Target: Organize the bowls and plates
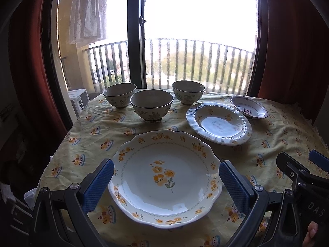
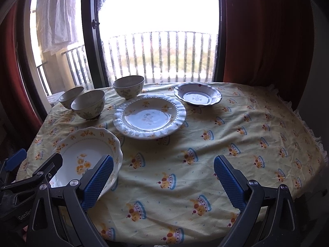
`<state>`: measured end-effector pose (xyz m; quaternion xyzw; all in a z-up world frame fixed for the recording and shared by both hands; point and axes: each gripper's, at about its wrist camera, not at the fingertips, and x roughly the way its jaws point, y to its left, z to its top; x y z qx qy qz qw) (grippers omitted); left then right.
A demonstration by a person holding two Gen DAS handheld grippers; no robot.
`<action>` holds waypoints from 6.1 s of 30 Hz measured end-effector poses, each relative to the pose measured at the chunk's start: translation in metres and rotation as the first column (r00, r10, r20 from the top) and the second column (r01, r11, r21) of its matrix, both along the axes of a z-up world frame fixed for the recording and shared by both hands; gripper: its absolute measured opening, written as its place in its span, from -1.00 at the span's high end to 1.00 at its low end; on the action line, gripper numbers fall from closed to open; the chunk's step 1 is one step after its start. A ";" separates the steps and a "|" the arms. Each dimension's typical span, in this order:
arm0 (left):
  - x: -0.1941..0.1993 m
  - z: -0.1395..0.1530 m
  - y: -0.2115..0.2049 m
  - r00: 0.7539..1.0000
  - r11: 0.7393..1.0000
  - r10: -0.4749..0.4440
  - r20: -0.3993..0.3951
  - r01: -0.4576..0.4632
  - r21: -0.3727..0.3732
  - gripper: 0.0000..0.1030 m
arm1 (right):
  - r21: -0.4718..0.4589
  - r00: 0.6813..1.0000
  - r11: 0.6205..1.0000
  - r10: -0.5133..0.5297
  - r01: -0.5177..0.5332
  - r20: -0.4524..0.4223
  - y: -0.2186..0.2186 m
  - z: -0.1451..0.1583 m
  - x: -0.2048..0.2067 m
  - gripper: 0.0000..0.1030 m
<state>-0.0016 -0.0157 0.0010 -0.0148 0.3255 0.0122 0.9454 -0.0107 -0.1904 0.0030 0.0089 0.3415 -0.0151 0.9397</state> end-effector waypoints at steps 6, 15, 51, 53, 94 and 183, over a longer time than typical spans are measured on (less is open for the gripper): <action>-0.001 0.000 -0.001 1.000 1.000 0.000 0.003 0.000 0.001 -0.99 | -0.001 1.000 1.000 0.000 0.000 0.002 0.000 0.000 0.000 -0.93; -0.001 0.000 -0.001 1.000 1.000 -0.001 0.004 0.001 0.000 -0.99 | -0.004 1.000 1.000 0.000 0.000 0.009 0.000 0.002 -0.003 -0.93; 0.063 0.078 0.025 0.991 0.999 0.003 -0.131 0.002 0.039 -0.93 | 0.031 0.978 1.000 0.004 0.002 -0.206 0.027 0.073 0.075 -0.93; 0.071 0.071 0.030 0.987 0.999 -0.003 -0.163 0.009 0.033 -0.93 | 0.021 0.972 1.000 -0.016 0.021 -0.234 0.033 0.069 0.084 -0.93; 0.138 -0.094 0.080 0.795 0.990 -0.139 -0.591 0.124 -0.066 -0.29 | -0.095 0.770 0.992 -0.128 0.088 -0.626 0.114 -0.107 0.156 -0.27; 0.141 -0.086 -0.249 0.811 0.985 -0.146 -0.567 0.171 -0.008 -0.70 | -0.016 0.787 0.982 -0.162 0.189 -0.595 -0.227 -0.074 0.146 -0.26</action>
